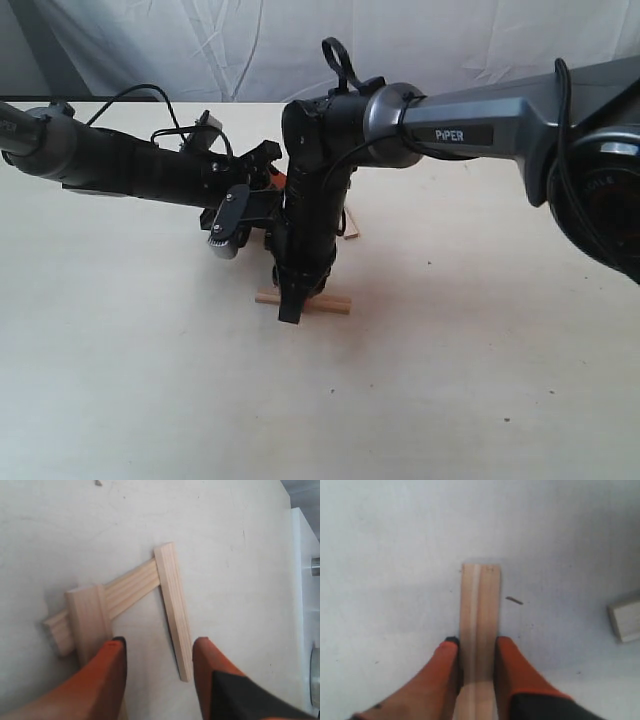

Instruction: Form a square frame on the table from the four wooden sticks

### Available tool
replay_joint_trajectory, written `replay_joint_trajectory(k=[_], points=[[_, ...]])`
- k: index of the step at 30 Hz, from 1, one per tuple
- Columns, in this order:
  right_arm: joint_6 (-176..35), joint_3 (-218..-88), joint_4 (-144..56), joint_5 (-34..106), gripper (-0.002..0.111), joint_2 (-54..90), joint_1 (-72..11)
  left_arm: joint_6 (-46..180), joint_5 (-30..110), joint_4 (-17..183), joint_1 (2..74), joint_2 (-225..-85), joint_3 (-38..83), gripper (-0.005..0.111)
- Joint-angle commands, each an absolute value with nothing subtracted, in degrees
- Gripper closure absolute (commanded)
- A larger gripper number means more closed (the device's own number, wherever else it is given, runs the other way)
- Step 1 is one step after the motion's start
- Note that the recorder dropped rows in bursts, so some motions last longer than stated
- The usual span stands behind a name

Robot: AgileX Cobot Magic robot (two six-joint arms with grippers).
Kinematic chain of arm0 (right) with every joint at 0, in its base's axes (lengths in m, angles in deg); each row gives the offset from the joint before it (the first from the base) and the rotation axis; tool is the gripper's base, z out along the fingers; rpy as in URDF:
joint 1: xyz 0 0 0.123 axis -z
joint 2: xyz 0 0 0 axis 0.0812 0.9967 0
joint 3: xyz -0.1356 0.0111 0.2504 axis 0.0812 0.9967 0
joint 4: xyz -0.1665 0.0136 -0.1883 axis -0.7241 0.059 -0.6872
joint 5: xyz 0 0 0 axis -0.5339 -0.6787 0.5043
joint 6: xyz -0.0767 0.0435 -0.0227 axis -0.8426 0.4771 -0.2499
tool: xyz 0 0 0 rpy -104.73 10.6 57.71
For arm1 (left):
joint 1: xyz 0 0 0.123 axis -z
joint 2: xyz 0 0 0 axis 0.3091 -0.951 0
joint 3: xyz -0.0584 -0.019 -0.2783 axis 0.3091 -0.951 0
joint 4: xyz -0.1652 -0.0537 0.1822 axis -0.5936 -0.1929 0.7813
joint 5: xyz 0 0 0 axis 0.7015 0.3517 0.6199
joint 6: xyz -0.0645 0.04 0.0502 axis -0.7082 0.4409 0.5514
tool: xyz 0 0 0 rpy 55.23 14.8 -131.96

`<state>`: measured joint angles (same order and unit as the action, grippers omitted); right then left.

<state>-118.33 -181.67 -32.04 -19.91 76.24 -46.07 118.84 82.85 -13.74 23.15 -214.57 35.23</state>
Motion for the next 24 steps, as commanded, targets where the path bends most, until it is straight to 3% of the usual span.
replay_joint_trajectory(k=[1, 3, 5, 16, 19, 24], points=[[-118.46, -181.31, -33.21, -21.01, 0.078, 77.35, -46.02, 118.74, 83.31, -13.58, 23.32, -214.72, 35.34, 0.064], [-118.46, -181.31, -33.44, -21.57, 0.061, 76.99, -46.02, 118.74, 83.31, -13.58, 23.32, -214.72, 35.34, 0.064], [-118.46, -181.31, -33.6, -21.57, 0.054, 76.31, -46.02, 118.74, 83.53, -13.59, 23.32, -214.72, 35.34, 0.064], [-115.87, -181.31, -35.42, -20.93, 0.056, 76.83, -46.02, 118.74, 83.67, -13.7, 23.32, -214.72, 35.34, 0.064], [-115.87, -181.19, -35.18, -21.3, 0.067, 77.55, -46.02, 118.74, 84.26, -13.69, 23.32, -214.72, 35.34, 0.064], [-116.52, -181.29, -36.5, -23.46, 0.108, 77.81, -46.02, 118.74, 84.38, -13.56, 23.32, -214.72, 35.34, 0.064]])
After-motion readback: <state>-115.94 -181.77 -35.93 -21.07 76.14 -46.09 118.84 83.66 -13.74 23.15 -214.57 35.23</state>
